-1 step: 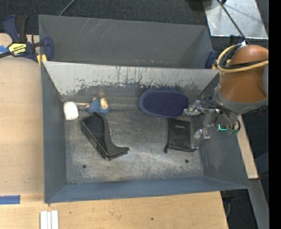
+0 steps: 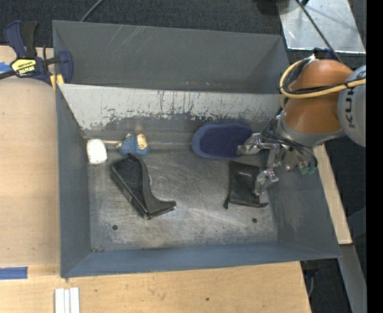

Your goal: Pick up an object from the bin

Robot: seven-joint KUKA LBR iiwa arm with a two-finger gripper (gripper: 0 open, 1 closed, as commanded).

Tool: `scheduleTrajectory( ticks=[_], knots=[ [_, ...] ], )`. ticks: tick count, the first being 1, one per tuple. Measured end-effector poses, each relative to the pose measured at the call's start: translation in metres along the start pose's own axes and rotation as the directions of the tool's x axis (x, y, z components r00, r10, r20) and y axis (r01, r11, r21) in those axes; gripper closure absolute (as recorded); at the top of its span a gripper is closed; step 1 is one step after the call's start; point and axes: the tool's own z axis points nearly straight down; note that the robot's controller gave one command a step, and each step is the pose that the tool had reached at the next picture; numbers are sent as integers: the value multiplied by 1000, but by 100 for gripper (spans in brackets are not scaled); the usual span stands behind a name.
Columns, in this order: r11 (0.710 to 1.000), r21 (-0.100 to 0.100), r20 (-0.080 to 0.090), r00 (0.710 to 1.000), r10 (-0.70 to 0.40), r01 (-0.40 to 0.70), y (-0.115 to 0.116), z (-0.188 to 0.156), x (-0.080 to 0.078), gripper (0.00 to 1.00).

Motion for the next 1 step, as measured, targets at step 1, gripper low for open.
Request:
scheduleTrajectory(
  ticks=[1],
  knots=[
    [1000, 2, 21, 1000, 0, 0, 2, 0, -4, 100]
  ],
)
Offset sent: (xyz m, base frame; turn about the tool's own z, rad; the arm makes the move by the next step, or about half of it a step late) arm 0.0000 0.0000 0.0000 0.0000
